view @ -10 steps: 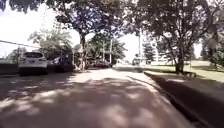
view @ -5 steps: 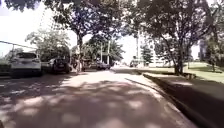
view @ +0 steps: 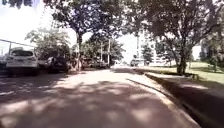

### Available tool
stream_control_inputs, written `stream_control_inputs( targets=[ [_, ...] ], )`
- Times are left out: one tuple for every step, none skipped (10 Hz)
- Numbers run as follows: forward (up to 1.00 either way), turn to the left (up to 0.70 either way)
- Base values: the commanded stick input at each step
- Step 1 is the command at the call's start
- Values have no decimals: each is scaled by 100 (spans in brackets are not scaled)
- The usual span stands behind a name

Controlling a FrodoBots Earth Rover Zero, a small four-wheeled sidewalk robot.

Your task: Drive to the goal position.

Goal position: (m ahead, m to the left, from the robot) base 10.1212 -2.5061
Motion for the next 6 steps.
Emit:
stream_control_inputs(
  targets=[
    [70, 0],
    [70, 0],
    [70, 0],
    [70, -20],
    [70, -31],
    [70, -17]
  ],
)
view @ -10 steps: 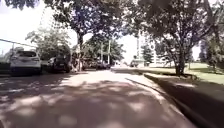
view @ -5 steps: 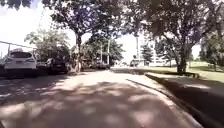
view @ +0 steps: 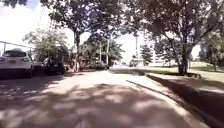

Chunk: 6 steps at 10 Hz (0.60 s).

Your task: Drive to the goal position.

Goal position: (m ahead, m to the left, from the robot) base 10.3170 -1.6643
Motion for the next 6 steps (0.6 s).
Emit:
stream_control_inputs(
  targets=[
    [70, -3],
    [70, 0],
    [70, 0],
    [70, 0],
    [70, 0],
    [70, 0]
  ],
)
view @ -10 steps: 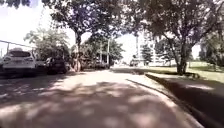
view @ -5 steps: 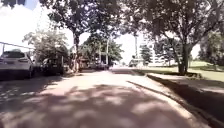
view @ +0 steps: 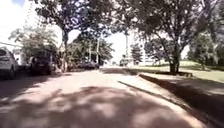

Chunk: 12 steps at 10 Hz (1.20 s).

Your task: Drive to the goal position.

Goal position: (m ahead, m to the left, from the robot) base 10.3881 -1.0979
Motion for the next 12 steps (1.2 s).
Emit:
stream_control_inputs(
  targets=[
    [70, 0],
    [70, 0],
    [70, 0],
    [70, 0],
    [70, 0],
    [70, 0],
    [70, 0],
    [70, 0],
    [70, 0],
    [70, 0],
    [70, 0],
    [70, 0]
  ],
)
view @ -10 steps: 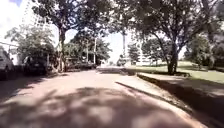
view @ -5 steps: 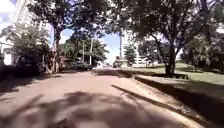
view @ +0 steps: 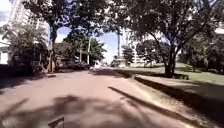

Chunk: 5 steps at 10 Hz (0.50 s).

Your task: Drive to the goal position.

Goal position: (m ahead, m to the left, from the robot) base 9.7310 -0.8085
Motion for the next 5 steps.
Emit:
stream_control_inputs(
  targets=[
    [70, 0],
    [70, 0],
    [70, 0],
    [70, 0],
    [70, 0]
  ],
)
